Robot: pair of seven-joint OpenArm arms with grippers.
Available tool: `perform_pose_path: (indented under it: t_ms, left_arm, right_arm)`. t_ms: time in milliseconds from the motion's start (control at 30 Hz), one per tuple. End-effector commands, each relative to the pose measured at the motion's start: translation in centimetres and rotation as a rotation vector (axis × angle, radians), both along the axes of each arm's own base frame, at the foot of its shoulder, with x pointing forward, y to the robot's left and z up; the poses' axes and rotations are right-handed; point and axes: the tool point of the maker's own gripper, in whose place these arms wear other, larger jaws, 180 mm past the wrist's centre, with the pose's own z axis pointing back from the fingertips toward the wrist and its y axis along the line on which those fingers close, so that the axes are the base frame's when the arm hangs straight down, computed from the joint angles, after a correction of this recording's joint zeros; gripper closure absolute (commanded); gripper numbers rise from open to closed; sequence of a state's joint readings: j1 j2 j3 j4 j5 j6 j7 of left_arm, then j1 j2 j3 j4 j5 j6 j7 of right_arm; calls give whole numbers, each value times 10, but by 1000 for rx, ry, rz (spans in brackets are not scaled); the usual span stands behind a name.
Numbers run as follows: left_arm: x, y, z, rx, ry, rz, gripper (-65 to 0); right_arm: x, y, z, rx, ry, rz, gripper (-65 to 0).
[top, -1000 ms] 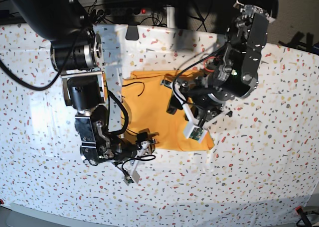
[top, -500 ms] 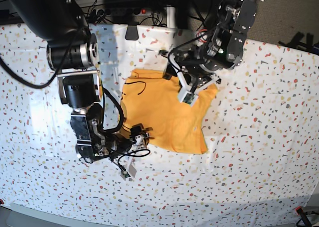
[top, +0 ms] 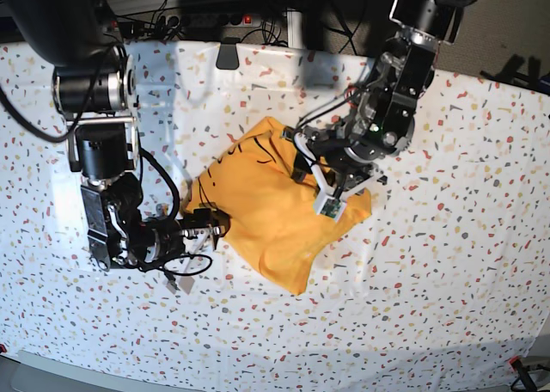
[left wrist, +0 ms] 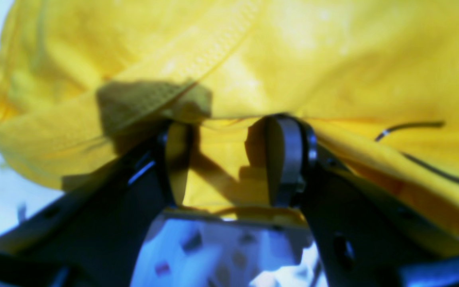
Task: Fold the T-shirt properly
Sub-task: 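Grasp the bundle edge with the left gripper and flip it over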
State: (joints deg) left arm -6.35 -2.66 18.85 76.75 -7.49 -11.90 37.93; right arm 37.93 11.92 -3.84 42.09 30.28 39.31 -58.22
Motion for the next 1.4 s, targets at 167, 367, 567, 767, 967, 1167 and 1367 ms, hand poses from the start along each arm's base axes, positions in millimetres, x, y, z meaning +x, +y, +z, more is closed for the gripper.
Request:
perform_pose_path:
  t_ms: [167,367,567,767,967,1167,1367]
  left_arm:
    - [21,17,-3,107,14,10,-296]
    - [50,19,22,116,-56,13,-296]
    - [56,25,27,132,-74,-13,-296]
    - [58,32,27,148,-78,-25,-296]
    - [55,34,25,156,-64,-32,-296]
    - [48,41,17,202,7,-34,-296]
    - [34,46,13,282,107,-106,-296]
  right_arm:
    - [-4,0,12,69,13,6,-373]
    - [-30,5,0,97,25,23,-372]
    - [-50,16,3,89,-39,71,-373]
    - [-81,37,5,188,-36,101,-373]
    - [-101,43,1,209,-45,104,-373]
    - [-77,1,1,83,-126,3,-372]
    - [-59,-38,8,11,-192,-100,-372]
